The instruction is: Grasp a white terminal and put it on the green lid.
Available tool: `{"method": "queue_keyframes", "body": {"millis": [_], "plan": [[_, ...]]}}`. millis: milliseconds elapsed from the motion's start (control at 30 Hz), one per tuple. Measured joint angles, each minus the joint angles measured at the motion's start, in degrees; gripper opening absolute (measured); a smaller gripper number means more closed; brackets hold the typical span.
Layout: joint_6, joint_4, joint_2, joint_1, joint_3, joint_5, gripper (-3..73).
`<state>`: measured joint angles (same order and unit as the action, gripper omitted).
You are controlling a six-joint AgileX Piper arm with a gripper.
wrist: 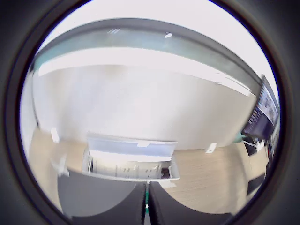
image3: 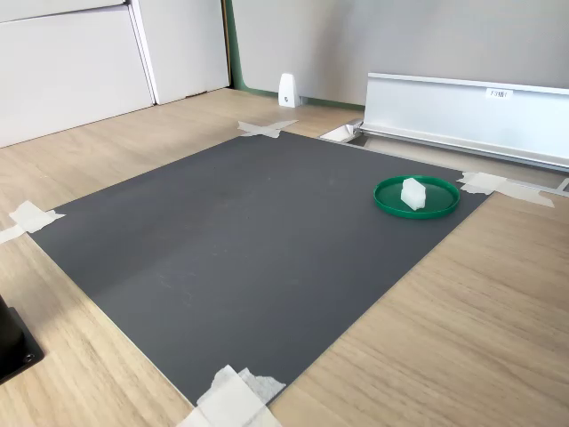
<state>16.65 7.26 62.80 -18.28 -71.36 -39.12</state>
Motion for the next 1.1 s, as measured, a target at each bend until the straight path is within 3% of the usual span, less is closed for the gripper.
{"method": "queue_keyframes", "body": {"millis": [200, 367, 667, 1100], "plan": [[-15.8, -5.6, -11.3, 1.5, 14.2, 14.0, -0.5], [-18.4, -9.3, -21.2, 7.1, 26.5, 17.4, -0.7], [-18.6, -7.3, -39.3, 8.6, 42.1, 17.7, -0.7], [-18.6, -7.3, -55.5, 8.6, 57.6, 17.7, -0.9]]}}
